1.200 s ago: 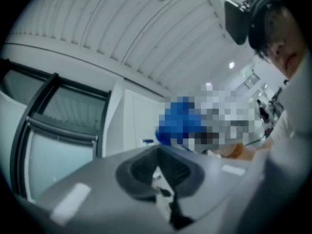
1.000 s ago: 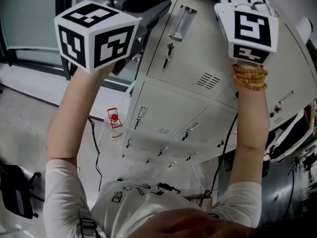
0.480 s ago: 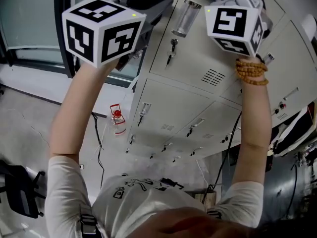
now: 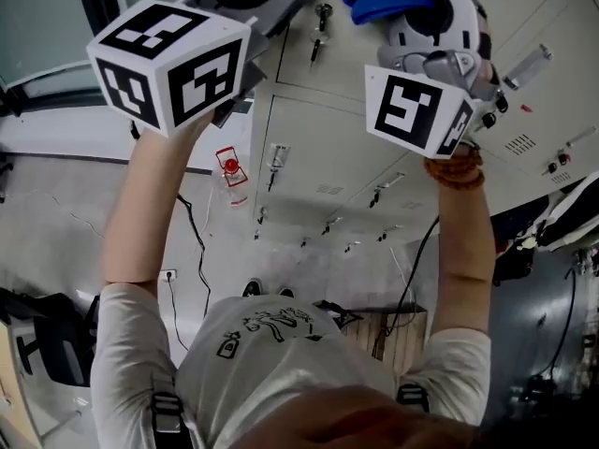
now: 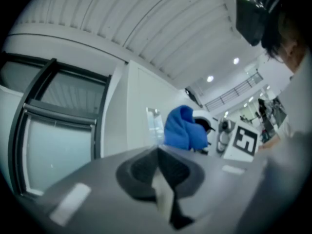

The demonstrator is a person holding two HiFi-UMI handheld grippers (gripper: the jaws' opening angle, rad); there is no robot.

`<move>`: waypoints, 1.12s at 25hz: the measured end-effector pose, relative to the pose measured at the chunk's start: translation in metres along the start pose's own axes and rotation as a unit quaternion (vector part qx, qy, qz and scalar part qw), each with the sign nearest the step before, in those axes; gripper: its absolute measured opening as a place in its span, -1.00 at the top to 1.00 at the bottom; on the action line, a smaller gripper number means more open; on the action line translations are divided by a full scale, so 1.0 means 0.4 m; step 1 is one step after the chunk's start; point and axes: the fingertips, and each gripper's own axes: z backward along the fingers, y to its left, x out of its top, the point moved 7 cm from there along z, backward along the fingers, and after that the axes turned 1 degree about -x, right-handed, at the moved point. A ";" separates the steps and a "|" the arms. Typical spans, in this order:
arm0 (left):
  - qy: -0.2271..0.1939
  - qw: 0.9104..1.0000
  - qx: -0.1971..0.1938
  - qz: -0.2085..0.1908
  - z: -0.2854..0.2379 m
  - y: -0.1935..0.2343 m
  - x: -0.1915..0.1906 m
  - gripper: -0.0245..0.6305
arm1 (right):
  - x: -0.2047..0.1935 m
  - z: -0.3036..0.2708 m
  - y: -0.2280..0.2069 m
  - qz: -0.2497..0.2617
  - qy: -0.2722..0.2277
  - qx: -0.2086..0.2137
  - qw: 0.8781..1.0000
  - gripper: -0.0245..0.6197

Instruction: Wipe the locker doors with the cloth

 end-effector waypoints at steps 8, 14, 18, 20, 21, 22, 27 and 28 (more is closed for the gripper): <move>0.026 0.999 0.026 0.010 0.021 -0.016 -0.097 0.92 | -0.017 0.097 0.166 -0.045 0.011 0.009 0.999 0.83; 0.042 0.998 0.052 0.006 0.033 -0.025 -0.157 0.92 | -0.008 0.141 0.278 -0.053 0.010 0.036 0.998 0.83; 0.048 0.997 0.058 0.018 0.037 -0.037 -0.183 0.92 | 0.000 0.179 0.357 -0.038 0.004 0.068 0.997 0.83; 0.052 0.996 0.060 0.027 0.037 -0.048 -0.203 0.92 | -0.008 0.204 0.381 -0.028 0.006 0.082 0.996 0.83; 0.054 0.996 0.060 0.032 0.035 -0.055 -0.215 0.92 | -0.017 0.216 0.390 -0.021 0.008 0.087 0.996 0.83; 0.057 0.996 0.059 0.036 0.030 -0.063 -0.229 0.92 | -0.029 0.227 0.395 -0.012 0.010 0.091 0.996 0.83; 0.069 0.996 0.038 0.042 0.006 -0.134 -0.277 0.92 | -0.085 0.258 0.359 -0.001 0.031 0.098 0.995 0.83; 0.069 0.996 0.032 0.044 0.003 -0.148 -0.275 0.92 | -0.090 0.256 0.339 -0.001 0.034 0.096 0.995 0.83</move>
